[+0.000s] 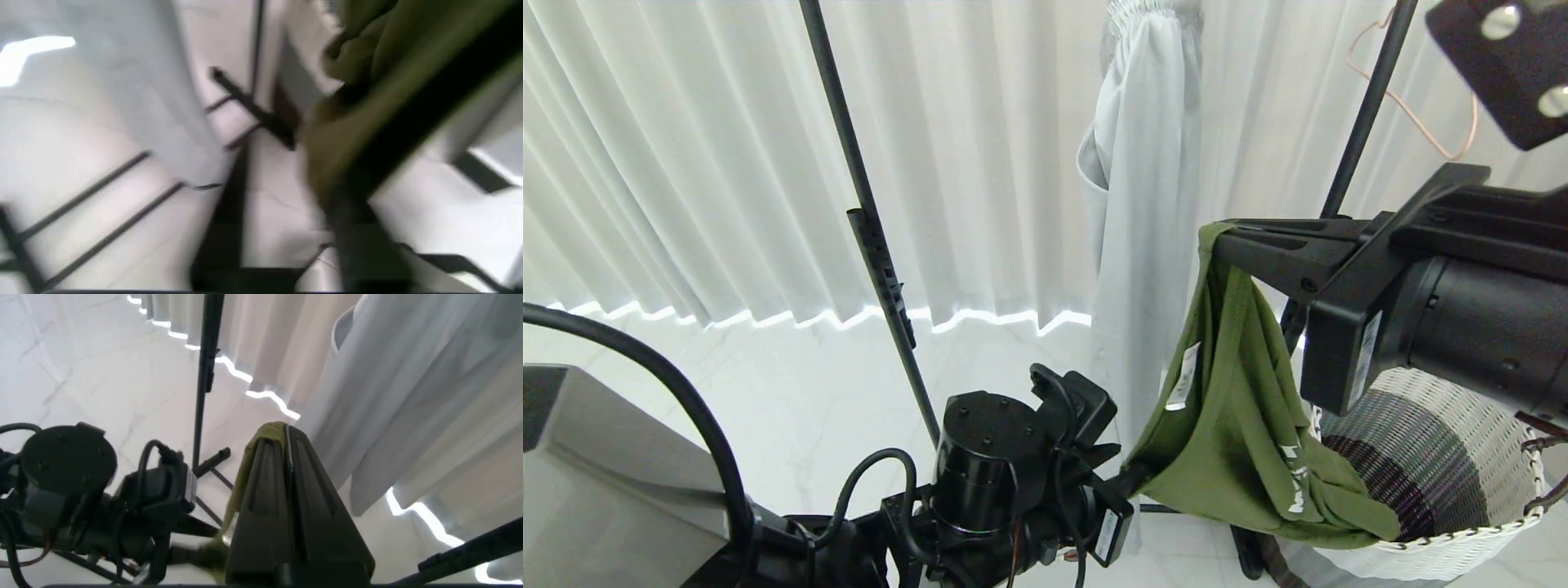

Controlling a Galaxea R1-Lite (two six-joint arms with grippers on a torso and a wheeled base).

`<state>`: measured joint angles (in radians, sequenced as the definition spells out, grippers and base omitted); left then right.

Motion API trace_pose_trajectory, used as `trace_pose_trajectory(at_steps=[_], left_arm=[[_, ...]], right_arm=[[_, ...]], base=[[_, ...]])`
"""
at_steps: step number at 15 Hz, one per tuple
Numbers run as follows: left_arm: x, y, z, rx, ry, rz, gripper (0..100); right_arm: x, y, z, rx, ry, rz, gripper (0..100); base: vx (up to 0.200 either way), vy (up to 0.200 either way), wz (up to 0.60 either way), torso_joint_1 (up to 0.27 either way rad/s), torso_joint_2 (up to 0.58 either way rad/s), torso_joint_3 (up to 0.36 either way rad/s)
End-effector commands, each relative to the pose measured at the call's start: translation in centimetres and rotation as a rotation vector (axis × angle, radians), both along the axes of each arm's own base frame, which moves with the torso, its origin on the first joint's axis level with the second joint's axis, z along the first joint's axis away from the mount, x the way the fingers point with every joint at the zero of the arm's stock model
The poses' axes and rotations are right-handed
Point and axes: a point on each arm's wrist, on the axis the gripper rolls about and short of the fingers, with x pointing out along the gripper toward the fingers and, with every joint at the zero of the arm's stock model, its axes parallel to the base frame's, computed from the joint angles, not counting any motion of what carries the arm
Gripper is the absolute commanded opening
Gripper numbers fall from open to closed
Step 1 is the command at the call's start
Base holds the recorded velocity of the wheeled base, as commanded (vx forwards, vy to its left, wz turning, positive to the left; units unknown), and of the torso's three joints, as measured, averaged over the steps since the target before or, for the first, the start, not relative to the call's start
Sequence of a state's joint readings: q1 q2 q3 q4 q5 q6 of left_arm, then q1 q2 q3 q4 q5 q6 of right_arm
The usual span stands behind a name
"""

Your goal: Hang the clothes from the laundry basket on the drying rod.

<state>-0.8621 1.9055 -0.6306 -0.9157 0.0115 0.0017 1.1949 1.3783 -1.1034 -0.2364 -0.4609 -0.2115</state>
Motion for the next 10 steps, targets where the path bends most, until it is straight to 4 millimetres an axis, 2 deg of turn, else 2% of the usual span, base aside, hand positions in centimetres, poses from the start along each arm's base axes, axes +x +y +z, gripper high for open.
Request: trace_pose_trajectory(at_steps=[1, 3, 5, 7, 10], left_arm=[[-0.3, 0.6, 0.3, 0.028, -0.038, 0.04, 0], [-0.4, 1.6, 1.6, 0.054, -0.135, 0.103, 0], [0.3, 3.5, 5.5, -0.012, -0.229, 0.186, 0], [0.9, 5.7, 10.1, -0.031, -0.287, 0.304, 0], [-0.2, 8.8, 20.5, -0.104, -0.366, 0.403, 0]], right_arm=[[0.1, -0.3, -0.2, -0.001, 0.006, -0.01, 0], [0.7, -0.8, -0.4, 0.008, 0.022, -0.043, 0], [1.4, -1.4, -0.1, 0.019, 0.017, -0.083, 0], [2.0, -1.8, 0.2, 0.031, 0.011, -0.114, 0], [2.6, -2.4, 2.3, 0.094, -0.023, -0.152, 0]], base=[[0.0, 0.0, 0.0, 0.0, 0.0, 0.0], [0.0, 0.0, 0.0, 0.0, 0.0, 0.0], [0.0, 0.0, 0.0, 0.0, 0.0, 0.0], [0.0, 0.0, 0.0, 0.0, 0.0, 0.0], [0.0, 0.0, 0.0, 0.0, 0.0, 0.0]])
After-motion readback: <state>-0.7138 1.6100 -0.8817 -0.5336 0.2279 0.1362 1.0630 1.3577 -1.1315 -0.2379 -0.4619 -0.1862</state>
